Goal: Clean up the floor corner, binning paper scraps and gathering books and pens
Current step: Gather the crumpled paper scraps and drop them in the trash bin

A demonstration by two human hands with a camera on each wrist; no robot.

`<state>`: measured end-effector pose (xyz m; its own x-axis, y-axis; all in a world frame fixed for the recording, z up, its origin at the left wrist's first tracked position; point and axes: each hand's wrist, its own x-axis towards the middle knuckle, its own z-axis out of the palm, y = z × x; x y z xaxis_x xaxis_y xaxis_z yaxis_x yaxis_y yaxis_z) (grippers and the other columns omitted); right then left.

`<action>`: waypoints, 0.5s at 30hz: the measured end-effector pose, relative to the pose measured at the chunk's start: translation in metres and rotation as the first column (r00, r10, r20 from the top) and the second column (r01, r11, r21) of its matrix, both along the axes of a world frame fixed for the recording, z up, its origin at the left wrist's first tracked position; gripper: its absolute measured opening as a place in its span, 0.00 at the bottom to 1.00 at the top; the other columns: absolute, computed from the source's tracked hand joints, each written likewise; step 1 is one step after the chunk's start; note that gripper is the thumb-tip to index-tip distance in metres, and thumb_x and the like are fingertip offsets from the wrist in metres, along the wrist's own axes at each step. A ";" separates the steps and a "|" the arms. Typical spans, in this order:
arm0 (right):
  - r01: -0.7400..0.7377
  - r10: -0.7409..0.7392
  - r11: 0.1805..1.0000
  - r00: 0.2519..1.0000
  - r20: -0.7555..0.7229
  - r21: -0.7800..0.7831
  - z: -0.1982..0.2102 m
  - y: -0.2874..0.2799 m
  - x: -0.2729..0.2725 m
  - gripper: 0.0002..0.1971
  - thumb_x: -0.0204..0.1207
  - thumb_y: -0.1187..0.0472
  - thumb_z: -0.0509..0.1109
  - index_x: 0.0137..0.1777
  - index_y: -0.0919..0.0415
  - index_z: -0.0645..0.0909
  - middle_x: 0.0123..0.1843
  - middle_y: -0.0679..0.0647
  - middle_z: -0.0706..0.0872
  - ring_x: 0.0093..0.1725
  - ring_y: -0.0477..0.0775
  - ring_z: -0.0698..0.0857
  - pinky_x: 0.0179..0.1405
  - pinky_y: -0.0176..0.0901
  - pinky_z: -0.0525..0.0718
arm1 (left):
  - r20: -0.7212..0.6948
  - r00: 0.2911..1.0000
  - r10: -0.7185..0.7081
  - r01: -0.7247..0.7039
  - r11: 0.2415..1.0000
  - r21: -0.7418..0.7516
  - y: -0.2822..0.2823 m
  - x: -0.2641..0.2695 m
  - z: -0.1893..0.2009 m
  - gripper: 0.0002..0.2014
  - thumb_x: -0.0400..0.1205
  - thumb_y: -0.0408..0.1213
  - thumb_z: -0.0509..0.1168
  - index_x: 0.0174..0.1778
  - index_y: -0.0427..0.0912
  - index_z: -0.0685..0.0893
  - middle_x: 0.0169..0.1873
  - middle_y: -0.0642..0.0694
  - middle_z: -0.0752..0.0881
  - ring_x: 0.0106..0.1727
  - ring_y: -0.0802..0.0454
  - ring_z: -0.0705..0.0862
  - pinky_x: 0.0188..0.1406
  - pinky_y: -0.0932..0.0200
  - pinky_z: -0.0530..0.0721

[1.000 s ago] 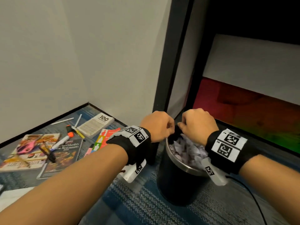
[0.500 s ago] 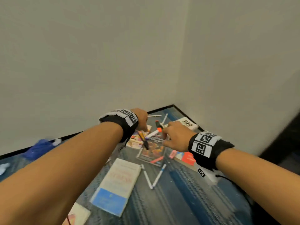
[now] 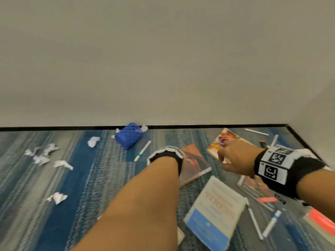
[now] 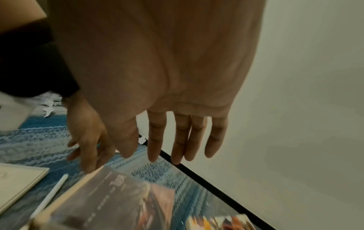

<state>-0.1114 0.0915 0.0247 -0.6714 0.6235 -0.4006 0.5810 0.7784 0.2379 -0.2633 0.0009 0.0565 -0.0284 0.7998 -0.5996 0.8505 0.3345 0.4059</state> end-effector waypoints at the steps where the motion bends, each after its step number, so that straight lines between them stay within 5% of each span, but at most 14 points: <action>1: -0.040 0.040 0.999 0.999 -0.025 0.007 -0.003 0.003 -0.018 0.14 0.77 0.48 0.62 0.58 0.51 0.81 0.58 0.54 0.82 0.60 0.59 0.81 0.61 0.51 0.78 | 0.002 1.000 0.024 -0.024 0.999 -0.023 0.005 -0.012 -0.024 0.22 0.87 0.26 0.54 0.77 0.23 0.62 0.76 0.29 0.69 0.76 0.35 0.69 0.26 0.81 0.74; 2: -0.059 0.058 0.998 0.997 -0.049 -0.014 -0.007 0.004 -0.034 0.14 0.78 0.48 0.62 0.58 0.52 0.81 0.57 0.54 0.81 0.59 0.59 0.81 0.60 0.51 0.78 | -0.072 0.995 0.074 -0.077 0.996 -0.039 0.022 -0.030 -0.072 0.21 0.86 0.30 0.58 0.75 0.25 0.69 0.75 0.32 0.71 0.73 0.33 0.72 0.36 0.79 0.79; 3: -0.069 0.066 0.997 0.996 -0.062 -0.047 -0.012 0.006 -0.050 0.14 0.80 0.48 0.61 0.58 0.52 0.80 0.57 0.54 0.81 0.59 0.58 0.81 0.57 0.49 0.78 | -0.155 0.976 0.150 -0.159 0.986 -0.043 0.032 -0.049 -0.106 0.21 0.83 0.36 0.63 0.70 0.30 0.77 0.73 0.32 0.75 0.68 0.31 0.77 0.50 0.67 0.85; 4: -0.087 0.082 0.993 0.994 -0.066 -0.076 -0.020 0.009 -0.066 0.14 0.80 0.48 0.61 0.59 0.53 0.80 0.57 0.54 0.80 0.58 0.58 0.81 0.56 0.49 0.78 | -0.211 0.960 0.185 -0.197 0.980 -0.035 0.031 -0.067 -0.121 0.19 0.79 0.41 0.67 0.64 0.36 0.81 0.68 0.34 0.80 0.63 0.30 0.81 0.55 0.49 0.86; 5: -0.108 0.103 0.990 0.993 -0.058 -0.095 -0.029 0.013 -0.081 0.14 0.80 0.48 0.61 0.59 0.53 0.80 0.58 0.54 0.80 0.59 0.58 0.81 0.55 0.49 0.78 | -0.212 0.953 0.218 -0.223 0.975 0.002 0.031 -0.084 -0.134 0.16 0.76 0.42 0.68 0.58 0.40 0.83 0.63 0.36 0.84 0.60 0.32 0.83 0.57 0.41 0.85; 9: -0.168 0.179 0.978 0.980 0.083 -0.127 -0.080 0.034 -0.136 0.16 0.77 0.51 0.63 0.62 0.56 0.78 0.62 0.58 0.78 0.62 0.62 0.79 0.56 0.53 0.79 | -0.249 0.906 0.342 -0.312 0.938 0.153 0.009 -0.143 -0.142 0.16 0.83 0.40 0.61 0.65 0.38 0.77 0.64 0.35 0.79 0.63 0.36 0.80 0.58 0.44 0.80; 15: -0.157 0.165 0.975 0.986 0.037 -0.159 -0.135 0.080 -0.214 0.20 0.77 0.53 0.65 0.66 0.61 0.73 0.65 0.62 0.76 0.62 0.65 0.80 0.60 0.56 0.81 | -0.148 0.721 0.677 -0.630 0.729 0.268 -0.018 -0.223 -0.173 0.32 0.80 0.49 0.66 0.77 0.44 0.62 0.71 0.35 0.68 0.71 0.34 0.72 0.67 0.42 0.76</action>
